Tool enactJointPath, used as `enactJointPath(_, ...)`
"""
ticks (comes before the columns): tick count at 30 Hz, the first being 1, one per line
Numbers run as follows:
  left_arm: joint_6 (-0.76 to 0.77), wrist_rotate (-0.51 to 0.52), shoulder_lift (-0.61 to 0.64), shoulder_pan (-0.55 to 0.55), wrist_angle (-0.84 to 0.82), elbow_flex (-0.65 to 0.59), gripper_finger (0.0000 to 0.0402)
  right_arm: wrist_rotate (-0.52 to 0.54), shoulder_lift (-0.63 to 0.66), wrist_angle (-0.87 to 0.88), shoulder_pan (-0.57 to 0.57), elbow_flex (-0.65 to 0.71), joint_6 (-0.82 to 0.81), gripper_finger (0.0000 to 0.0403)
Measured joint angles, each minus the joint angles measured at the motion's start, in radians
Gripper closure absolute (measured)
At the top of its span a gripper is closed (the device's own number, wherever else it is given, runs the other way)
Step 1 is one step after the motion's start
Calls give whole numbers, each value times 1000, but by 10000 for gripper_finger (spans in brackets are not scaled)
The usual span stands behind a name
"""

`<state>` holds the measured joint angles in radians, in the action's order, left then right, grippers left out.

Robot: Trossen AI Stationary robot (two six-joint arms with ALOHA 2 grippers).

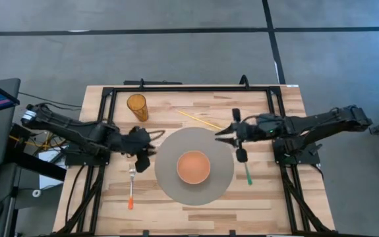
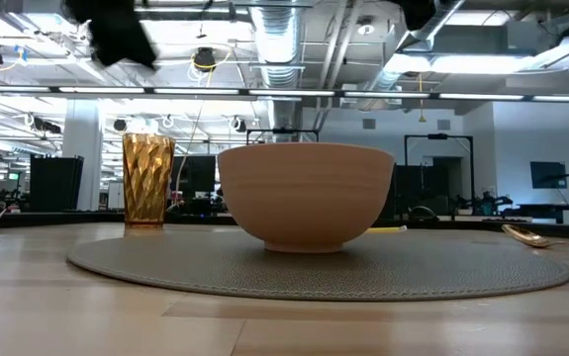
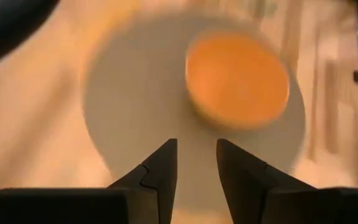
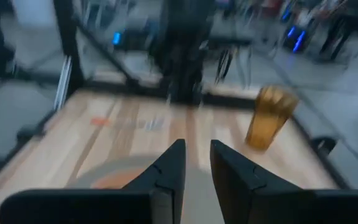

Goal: Pick & Place Utensil
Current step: Put the orange fork into the orange bowl

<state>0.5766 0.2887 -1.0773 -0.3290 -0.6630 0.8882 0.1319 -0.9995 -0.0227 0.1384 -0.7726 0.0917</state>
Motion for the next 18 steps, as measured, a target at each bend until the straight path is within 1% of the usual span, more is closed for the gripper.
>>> enactJointPath(3,293,-155,-53,-36,-111,-19,289,1,36,-23,-25,6,-60,335)
enactJointPath(6,510,-289,-87,-106,-126,-66,289,0,39,-18,-36,8,-71,335)
enactJointPath(8,660,-326,-111,-165,-123,-90,289,0,34,-10,-36,8,-67,335)
enactJointPath(13,974,-354,-162,-293,-117,-145,289,0,2,-16,-36,8,-64,335)
enactJointPath(15,1072,-390,-180,-325,-112,-164,289,0,-2,-17,-36,7,-64,335)
enactJointPath(18,1175,-459,-210,-359,-105,-191,289,0,-2,-27,-37,8,-57,335)
